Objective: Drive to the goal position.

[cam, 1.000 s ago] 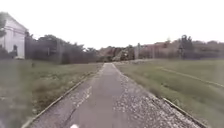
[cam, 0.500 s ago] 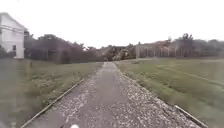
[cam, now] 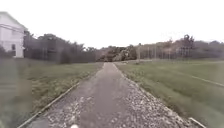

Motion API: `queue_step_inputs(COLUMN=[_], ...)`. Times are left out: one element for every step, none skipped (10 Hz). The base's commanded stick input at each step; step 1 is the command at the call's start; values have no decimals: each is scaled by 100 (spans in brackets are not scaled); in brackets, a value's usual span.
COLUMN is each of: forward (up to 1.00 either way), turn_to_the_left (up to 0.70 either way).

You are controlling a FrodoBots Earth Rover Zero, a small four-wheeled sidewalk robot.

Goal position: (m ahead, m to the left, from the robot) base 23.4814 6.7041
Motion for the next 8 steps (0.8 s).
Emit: queue_step_inputs(forward=[67, 67, 67, 67, 67, 67, 67, 67], turn_to_the_left=[19, 0, 0, 0, 0, 0, 0, 0])
